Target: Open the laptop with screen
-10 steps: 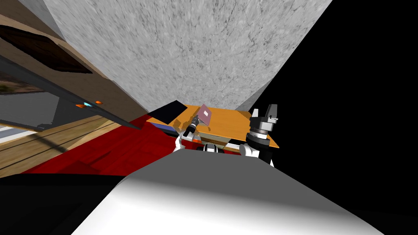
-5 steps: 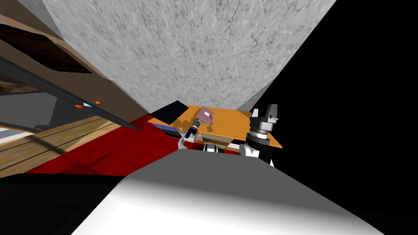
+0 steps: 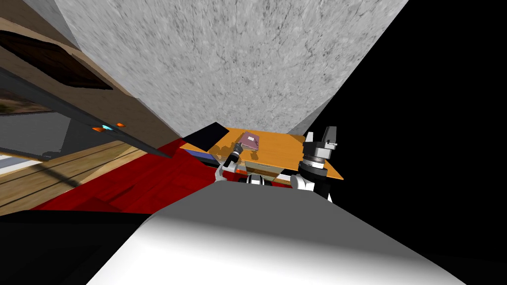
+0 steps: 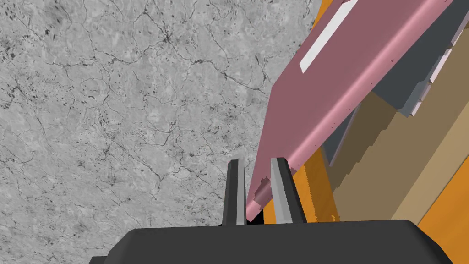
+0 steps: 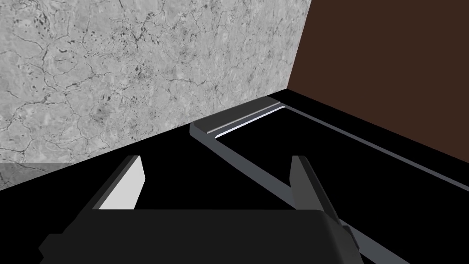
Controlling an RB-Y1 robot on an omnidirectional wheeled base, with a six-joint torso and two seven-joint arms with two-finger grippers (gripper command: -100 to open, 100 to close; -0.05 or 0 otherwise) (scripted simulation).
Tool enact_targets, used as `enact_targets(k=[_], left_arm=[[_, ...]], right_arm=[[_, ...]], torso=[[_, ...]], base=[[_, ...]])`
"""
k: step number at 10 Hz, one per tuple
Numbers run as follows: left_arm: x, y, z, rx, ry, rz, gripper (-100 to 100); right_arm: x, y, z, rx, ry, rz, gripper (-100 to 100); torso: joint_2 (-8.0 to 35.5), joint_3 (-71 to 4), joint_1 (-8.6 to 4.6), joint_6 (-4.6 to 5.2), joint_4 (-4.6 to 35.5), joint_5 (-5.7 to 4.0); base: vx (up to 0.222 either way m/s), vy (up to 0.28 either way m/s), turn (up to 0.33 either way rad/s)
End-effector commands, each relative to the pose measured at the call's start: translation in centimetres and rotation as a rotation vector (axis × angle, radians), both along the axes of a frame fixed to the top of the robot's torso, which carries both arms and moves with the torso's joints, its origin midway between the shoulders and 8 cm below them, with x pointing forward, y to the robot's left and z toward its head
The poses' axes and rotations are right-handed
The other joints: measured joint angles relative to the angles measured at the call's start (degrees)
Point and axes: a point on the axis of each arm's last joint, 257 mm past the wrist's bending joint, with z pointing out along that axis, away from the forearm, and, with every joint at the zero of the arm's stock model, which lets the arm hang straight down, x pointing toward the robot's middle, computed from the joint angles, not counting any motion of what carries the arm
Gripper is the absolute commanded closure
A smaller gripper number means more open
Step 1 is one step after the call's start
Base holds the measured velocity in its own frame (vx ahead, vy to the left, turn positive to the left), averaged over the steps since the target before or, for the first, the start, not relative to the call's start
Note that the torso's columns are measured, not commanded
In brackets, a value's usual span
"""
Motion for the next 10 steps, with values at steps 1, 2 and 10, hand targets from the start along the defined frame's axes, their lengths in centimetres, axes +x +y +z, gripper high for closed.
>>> enact_targets(k=[1, 2, 10], left_arm=[[0.1, 0.0, 1.4, 0.000, 0.002, -0.003, -100], [0.1, 0.0, 2.0, 0.000, 0.002, -0.005, -100], [0.0, 0.0, 3.4, 0.001, 0.002, -0.008, 0]], right_arm=[[0.0, 0.0, 0.0, 0.000, 0.000, 0.000, 0], [0.0, 0.0, 0.0, 0.000, 0.000, 0.000, 0], [0.0, 0.0, 0.0, 0.000, 0.000, 0.000, 0]], torso=[[-0.01, -0.01, 0.09, 0.00, 0.00, 0.03], [-0.01, -0.01, 0.12, -0.01, -0.01, 0.04], [0.01, 0.01, 0.05, 0.00, 0.00, 0.02]], base=[[0.005, -0.012, 0.015], [0.005, -0.008, 0.015], [0.001, -0.003, 0.005]])
